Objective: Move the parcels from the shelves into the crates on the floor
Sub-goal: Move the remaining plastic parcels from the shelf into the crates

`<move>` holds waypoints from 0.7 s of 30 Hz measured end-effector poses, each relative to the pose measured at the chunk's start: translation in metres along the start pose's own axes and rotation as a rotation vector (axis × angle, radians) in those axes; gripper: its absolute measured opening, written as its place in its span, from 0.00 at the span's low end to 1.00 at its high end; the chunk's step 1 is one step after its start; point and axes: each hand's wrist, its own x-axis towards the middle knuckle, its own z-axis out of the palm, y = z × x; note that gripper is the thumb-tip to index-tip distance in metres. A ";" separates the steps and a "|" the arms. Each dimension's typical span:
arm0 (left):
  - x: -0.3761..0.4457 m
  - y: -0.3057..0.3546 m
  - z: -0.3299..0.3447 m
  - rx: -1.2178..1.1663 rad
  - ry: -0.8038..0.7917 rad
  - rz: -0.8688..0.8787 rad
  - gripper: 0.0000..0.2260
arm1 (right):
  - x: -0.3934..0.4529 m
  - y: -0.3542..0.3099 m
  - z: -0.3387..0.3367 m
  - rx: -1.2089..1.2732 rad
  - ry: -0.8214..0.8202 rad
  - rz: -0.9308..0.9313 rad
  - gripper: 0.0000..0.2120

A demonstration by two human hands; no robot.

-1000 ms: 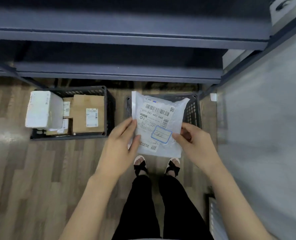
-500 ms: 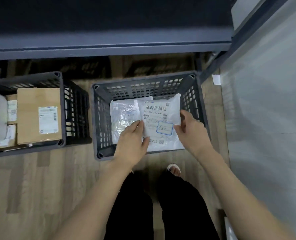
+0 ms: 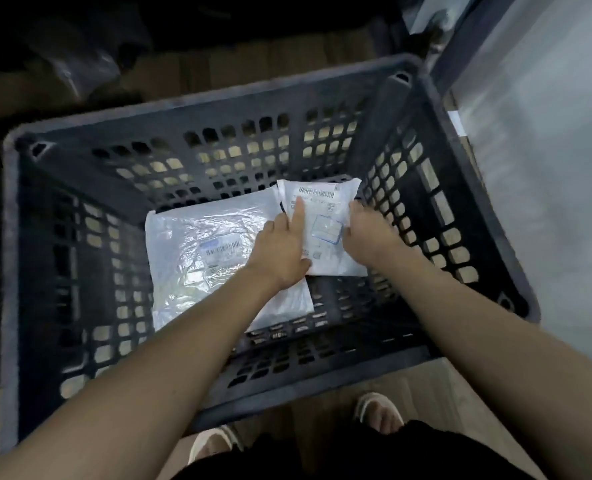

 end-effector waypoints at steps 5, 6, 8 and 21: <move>0.032 -0.010 0.043 -0.086 -0.090 -0.003 0.46 | 0.053 0.013 0.016 -0.103 -0.191 -0.076 0.20; 0.036 -0.012 0.048 -0.064 -0.091 0.005 0.46 | 0.061 0.016 0.020 -0.098 -0.206 -0.073 0.26; 0.041 -0.015 0.052 0.014 -0.073 0.016 0.45 | 0.070 0.017 0.028 -0.081 -0.205 -0.061 0.34; 0.071 -0.031 0.052 0.399 0.039 0.021 0.41 | 0.090 0.002 0.050 -0.352 -0.086 -0.199 0.42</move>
